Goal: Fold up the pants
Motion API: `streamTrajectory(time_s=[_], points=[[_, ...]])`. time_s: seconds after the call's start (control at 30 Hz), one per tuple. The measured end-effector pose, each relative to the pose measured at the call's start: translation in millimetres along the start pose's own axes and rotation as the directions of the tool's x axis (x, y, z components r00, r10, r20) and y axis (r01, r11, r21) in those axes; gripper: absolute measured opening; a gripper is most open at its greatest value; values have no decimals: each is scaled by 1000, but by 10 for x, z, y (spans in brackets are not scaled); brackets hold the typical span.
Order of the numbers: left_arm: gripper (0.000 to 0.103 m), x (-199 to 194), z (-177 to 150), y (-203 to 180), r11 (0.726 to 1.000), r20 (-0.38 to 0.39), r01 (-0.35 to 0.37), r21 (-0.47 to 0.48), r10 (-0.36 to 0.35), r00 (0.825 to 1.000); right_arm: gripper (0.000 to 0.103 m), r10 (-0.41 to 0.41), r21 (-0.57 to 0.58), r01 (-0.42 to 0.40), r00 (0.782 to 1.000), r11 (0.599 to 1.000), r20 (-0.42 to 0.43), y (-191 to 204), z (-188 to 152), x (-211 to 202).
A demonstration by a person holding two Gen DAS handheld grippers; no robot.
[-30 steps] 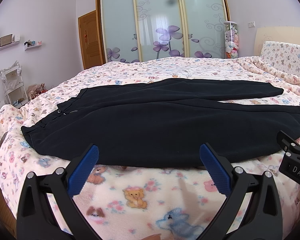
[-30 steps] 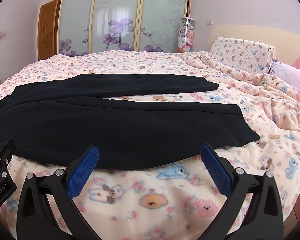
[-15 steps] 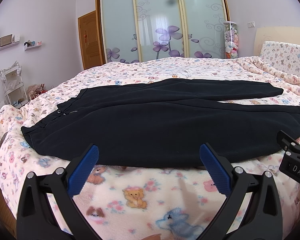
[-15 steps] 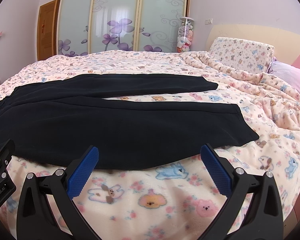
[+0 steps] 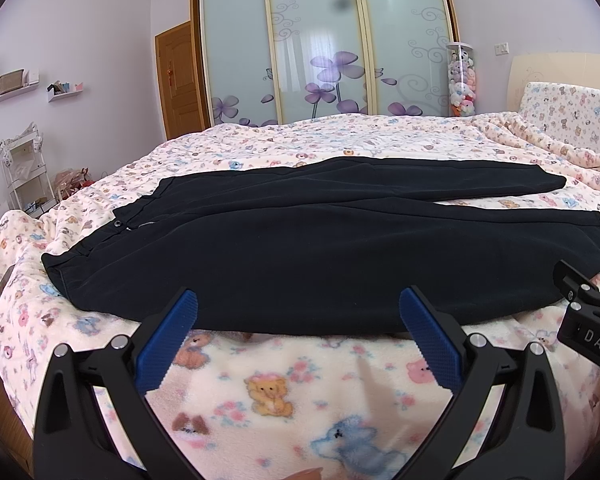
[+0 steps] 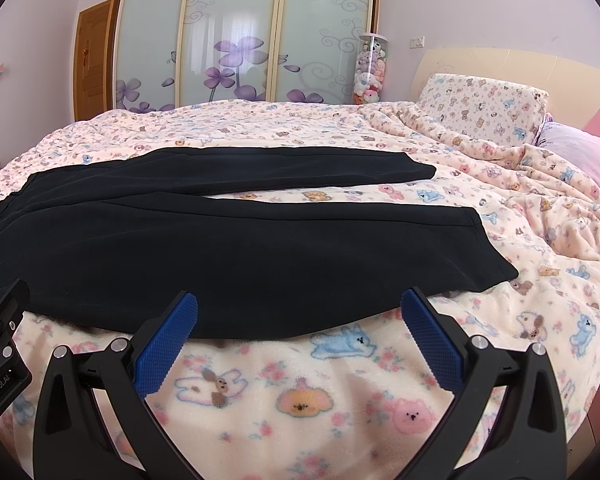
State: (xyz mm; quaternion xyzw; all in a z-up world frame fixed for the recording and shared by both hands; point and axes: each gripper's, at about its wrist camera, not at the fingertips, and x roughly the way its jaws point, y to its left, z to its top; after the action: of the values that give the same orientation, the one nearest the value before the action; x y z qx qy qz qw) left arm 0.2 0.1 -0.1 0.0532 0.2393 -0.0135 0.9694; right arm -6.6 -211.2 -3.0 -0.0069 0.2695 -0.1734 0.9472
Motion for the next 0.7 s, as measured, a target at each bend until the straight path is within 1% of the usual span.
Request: streamTrajectory(time_s=[0.7], points=[[101, 1, 0, 2, 1000, -3, 5, -2, -5, 1000, 102, 1, 8, -1, 1000, 1000, -8, -13, 6, 26]])
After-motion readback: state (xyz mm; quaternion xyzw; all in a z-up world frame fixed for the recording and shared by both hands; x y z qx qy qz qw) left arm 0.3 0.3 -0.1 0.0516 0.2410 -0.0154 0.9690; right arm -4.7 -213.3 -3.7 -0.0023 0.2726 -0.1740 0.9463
